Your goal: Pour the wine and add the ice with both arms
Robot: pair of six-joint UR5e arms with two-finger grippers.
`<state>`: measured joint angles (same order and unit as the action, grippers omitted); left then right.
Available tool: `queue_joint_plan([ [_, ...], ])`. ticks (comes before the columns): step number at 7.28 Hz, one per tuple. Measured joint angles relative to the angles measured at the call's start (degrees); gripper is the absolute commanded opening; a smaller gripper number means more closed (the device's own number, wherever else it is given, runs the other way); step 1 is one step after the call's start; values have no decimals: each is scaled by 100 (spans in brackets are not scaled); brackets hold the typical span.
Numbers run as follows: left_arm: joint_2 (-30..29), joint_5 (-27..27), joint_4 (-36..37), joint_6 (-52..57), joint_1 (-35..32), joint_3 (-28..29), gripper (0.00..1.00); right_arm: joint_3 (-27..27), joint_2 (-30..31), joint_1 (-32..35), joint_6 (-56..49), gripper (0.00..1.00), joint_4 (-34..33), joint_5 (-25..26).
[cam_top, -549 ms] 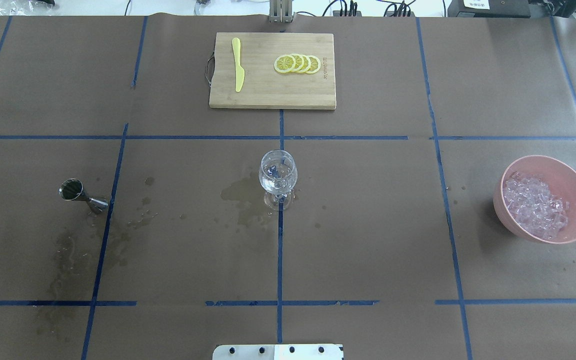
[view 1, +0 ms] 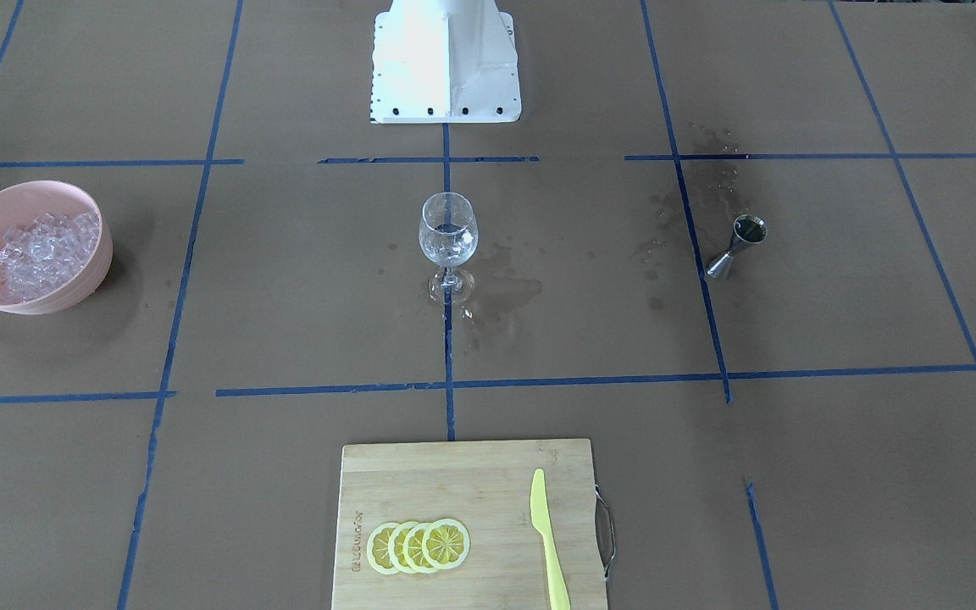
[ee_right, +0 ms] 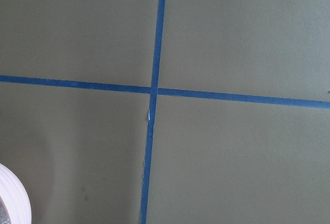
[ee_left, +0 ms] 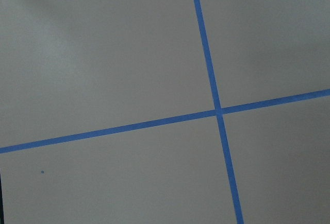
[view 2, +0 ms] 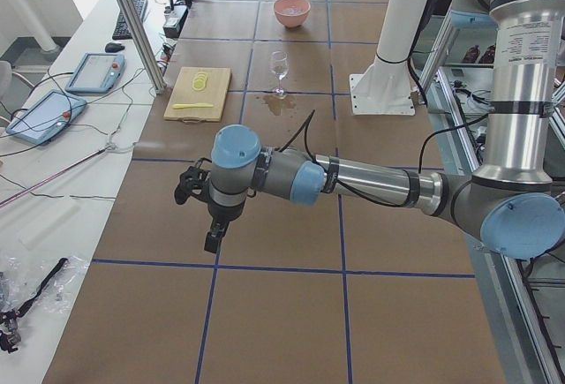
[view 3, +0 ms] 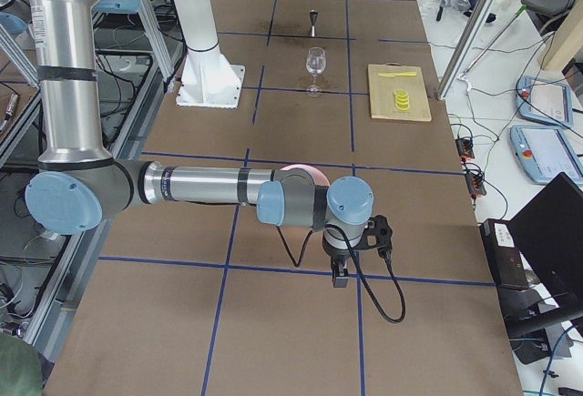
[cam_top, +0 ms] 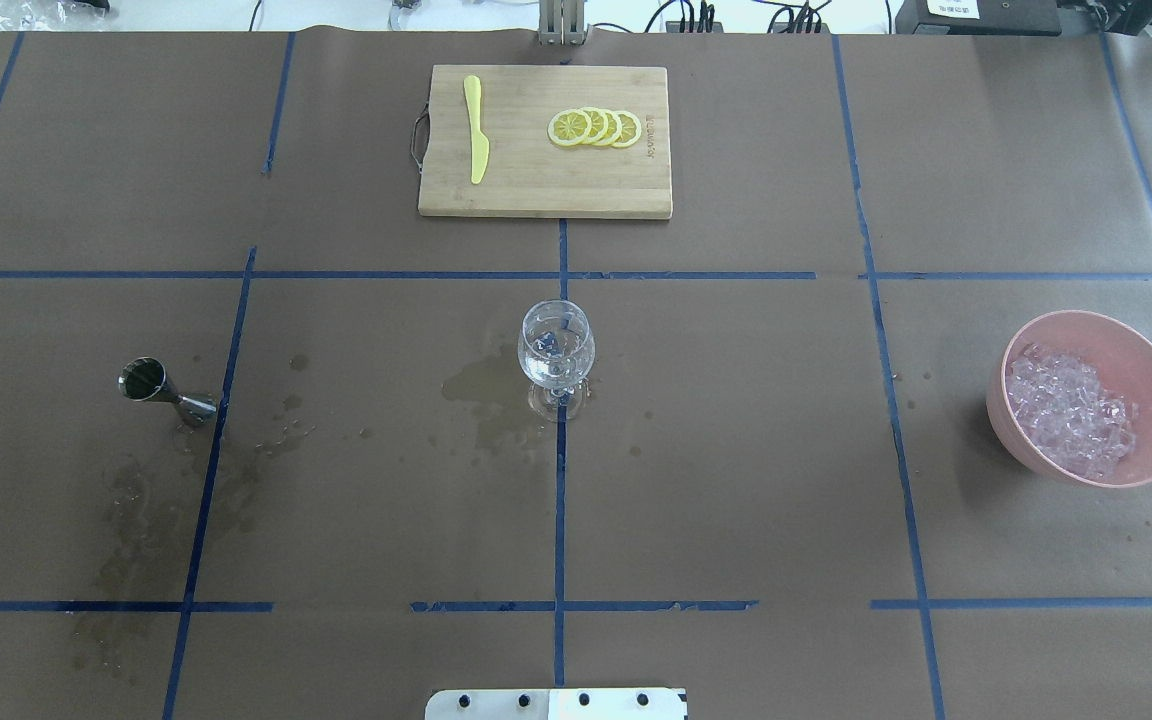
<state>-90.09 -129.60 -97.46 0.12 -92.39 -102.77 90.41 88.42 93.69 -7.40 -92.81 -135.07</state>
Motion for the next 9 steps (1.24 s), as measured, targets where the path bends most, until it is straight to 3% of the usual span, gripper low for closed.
queue_joint_plan([
  [3, -8, 3, -18, -1204, 441, -1269, 100, 110, -23, -5, 45, 100, 13, -5],
  [6, 439, 220, -615, -3718, 1934, -2392, 100, 175, -79, -14, 543, 100, 52, -22],
  [9, 1258, 1965, -2408, -6530, 4135, -2631, 100, 200, -53, -30, 743, 100, 389, -27],
])
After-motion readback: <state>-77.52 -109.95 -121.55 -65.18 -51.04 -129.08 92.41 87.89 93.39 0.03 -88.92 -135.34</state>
